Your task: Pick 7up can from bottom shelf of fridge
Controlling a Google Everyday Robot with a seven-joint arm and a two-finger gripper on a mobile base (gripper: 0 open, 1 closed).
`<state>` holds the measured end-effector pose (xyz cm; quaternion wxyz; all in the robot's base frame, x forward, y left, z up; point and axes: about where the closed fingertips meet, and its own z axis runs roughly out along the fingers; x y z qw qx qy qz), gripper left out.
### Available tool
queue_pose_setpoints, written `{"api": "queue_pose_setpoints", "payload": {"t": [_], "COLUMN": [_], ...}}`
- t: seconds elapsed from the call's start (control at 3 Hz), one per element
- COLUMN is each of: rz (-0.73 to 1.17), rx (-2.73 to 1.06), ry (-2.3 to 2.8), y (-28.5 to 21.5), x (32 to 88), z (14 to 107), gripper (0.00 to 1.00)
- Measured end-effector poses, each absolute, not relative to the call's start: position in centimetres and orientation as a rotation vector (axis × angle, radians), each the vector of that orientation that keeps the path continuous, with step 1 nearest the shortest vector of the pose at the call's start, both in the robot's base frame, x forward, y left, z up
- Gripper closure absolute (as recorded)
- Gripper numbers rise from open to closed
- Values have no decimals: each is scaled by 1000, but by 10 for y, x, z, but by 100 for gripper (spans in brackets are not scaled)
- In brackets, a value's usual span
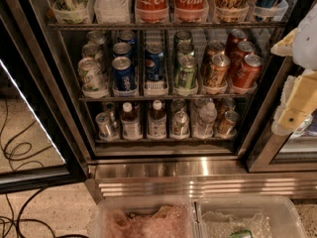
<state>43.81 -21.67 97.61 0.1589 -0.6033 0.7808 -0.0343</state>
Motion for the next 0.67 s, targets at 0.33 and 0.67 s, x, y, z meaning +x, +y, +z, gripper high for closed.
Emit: {"api": "queue_pose_setpoints", "payload": {"t": [0.33, 0.67], "rz": [-98, -107], "rx": [-1725, -1705], "ry": [2232, 2186], "y": [-217, -215], "x": [438, 438], "z": [976, 975], "gripper": [0, 0]}}
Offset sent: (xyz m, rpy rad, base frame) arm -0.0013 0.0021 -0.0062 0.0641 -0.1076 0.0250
